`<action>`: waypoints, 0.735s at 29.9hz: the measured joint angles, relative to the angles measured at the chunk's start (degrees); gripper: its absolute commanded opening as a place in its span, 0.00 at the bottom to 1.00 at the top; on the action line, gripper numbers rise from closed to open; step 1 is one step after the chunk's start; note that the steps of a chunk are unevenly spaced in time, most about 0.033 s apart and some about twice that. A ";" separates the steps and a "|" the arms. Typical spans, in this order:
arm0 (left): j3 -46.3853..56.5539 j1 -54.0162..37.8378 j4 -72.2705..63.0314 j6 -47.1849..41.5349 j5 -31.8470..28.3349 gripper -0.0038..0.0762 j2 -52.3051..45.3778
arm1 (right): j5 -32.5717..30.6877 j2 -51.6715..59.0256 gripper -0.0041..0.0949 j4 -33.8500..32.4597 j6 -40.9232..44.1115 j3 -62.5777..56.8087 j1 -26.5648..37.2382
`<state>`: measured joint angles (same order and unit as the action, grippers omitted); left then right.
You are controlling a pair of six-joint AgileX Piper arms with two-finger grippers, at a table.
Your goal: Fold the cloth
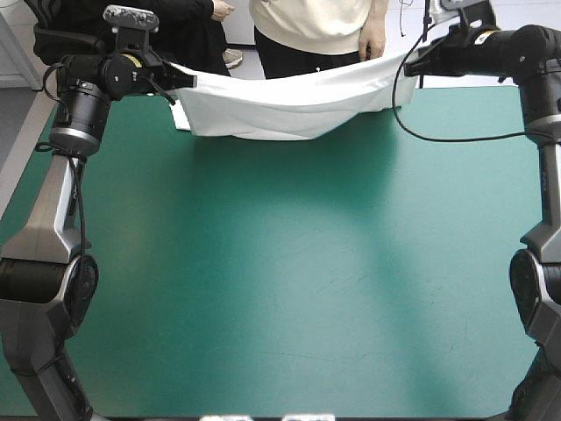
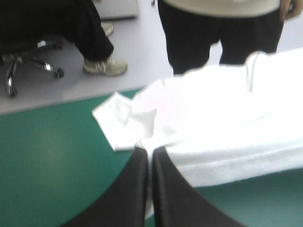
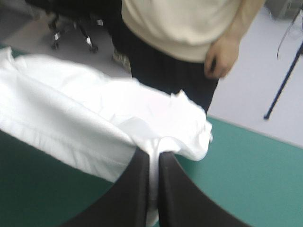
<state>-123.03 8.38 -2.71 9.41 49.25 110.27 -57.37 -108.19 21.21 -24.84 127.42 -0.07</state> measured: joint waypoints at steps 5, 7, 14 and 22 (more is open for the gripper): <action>1.02 -0.04 2.71 0.02 13.12 0.03 0.17 | -10.76 -0.05 0.05 -5.58 4.66 -0.88 -1.61; 2.86 -0.11 3.24 0.42 16.25 0.03 -0.25 | -13.04 0.53 0.05 -6.13 5.08 -3.41 -1.92; 19.25 -1.30 1.26 1.34 14.29 0.03 -5.72 | -8.97 5.30 0.05 -7.70 5.57 -24.10 -2.56; 46.05 -1.55 -0.92 1.61 -0.05 0.03 -19.22 | 2.16 17.59 0.05 -7.90 5.75 -50.14 -3.49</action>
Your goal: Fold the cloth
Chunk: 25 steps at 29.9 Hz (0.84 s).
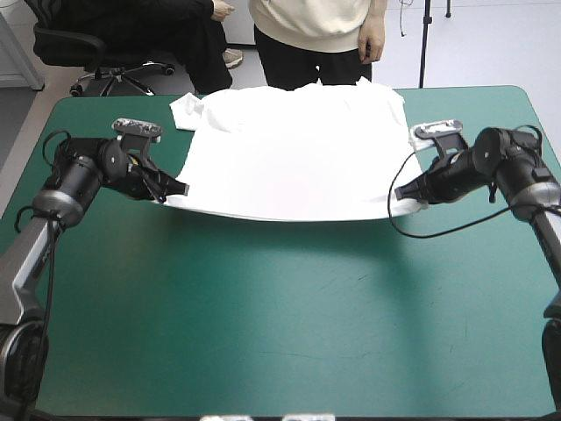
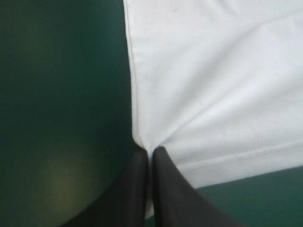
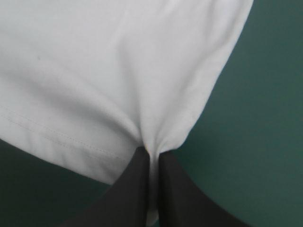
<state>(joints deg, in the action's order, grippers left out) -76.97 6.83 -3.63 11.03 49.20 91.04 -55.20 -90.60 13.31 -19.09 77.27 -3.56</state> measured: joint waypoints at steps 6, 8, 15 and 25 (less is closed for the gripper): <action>15.84 0.00 1.32 0.06 -3.75 0.03 -9.72 | 2.13 8.79 0.05 -1.92 0.58 -14.33 -0.04; 19.82 0.00 1.42 0.06 -4.08 0.03 -12.77 | 2.21 11.95 0.05 -2.48 0.99 -18.26 -0.04; 30.24 0.00 2.02 -1.35 -0.61 0.03 -25.25 | -0.79 22.20 0.05 -2.77 2.21 -27.56 -0.04; 43.72 0.00 -0.81 -1.88 4.09 0.03 -39.20 | -2.11 32.35 0.05 -2.77 3.85 -40.31 -0.04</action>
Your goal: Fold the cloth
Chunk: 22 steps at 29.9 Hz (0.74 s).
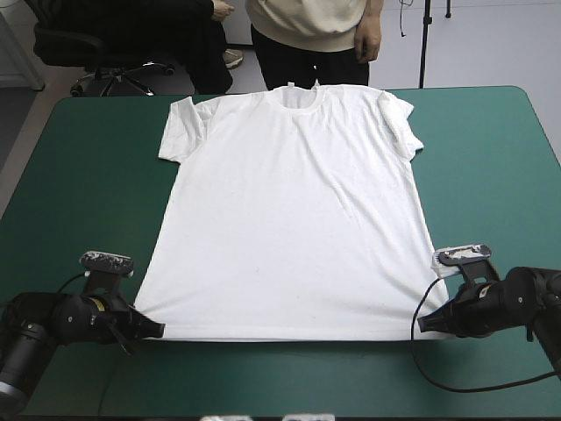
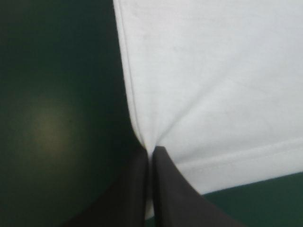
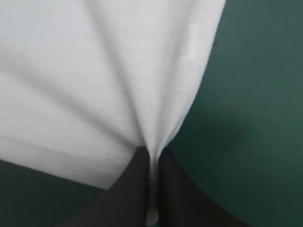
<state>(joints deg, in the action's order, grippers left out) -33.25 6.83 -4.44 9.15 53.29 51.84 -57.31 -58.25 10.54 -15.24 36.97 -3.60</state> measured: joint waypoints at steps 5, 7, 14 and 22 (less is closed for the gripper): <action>2.88 -0.04 -1.61 0.24 0.23 0.03 -0.49 | 0.89 0.05 0.05 1.25 -0.77 -2.37 0.00; 3.14 -0.06 -1.66 0.24 0.17 0.04 -0.49 | 1.19 -0.13 0.07 1.60 -1.58 -2.56 0.00; 3.25 -0.06 -2.38 1.52 0.00 0.45 -0.49 | 1.62 -0.14 0.45 2.55 -3.64 -2.70 0.00; 2.42 -0.11 -4.86 0.17 -8.52 0.61 -0.25 | 2.98 -0.25 0.53 3.90 -3.66 0.34 0.00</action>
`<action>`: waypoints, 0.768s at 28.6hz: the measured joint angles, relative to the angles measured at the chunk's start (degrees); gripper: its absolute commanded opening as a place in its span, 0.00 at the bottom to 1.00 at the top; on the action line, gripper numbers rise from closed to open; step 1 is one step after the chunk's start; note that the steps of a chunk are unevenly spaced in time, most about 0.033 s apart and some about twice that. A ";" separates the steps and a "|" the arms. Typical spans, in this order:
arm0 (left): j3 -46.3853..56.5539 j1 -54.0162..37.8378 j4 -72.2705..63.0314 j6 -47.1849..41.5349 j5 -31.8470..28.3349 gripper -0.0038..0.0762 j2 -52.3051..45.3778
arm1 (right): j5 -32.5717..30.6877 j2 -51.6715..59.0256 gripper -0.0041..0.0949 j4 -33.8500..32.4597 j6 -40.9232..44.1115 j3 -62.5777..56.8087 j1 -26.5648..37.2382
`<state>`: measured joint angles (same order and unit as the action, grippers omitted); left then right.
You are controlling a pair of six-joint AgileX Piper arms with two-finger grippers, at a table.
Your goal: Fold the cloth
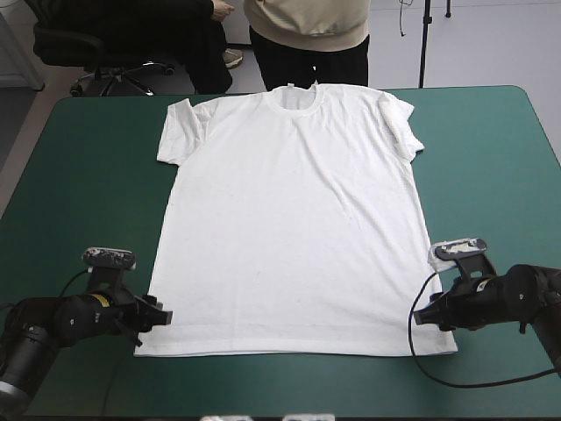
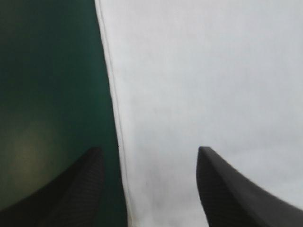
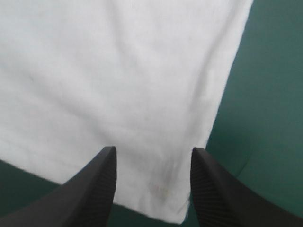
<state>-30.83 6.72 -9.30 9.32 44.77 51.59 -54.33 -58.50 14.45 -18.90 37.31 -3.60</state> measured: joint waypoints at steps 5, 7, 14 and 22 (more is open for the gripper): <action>-7.84 0.00 5.55 -9.32 -7.69 0.61 6.58 | 3.18 -0.23 0.53 -1.00 0.00 8.56 0.00; -12.55 0.00 7.75 -12.29 -8.29 0.61 11.83 | 3.62 -1.27 0.53 -0.94 0.00 11.75 0.00; -37.81 0.00 9.30 -14.42 -0.83 0.61 37.04 | 2.42 -7.40 0.53 -0.70 -0.98 20.33 0.00; -64.65 0.00 9.30 -12.75 13.05 0.61 63.02 | 2.23 -10.83 0.53 1.31 -2.81 21.01 0.00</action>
<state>-95.49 6.72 0.00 -3.43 57.82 114.61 -52.10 -69.33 15.76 -21.71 58.31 -3.60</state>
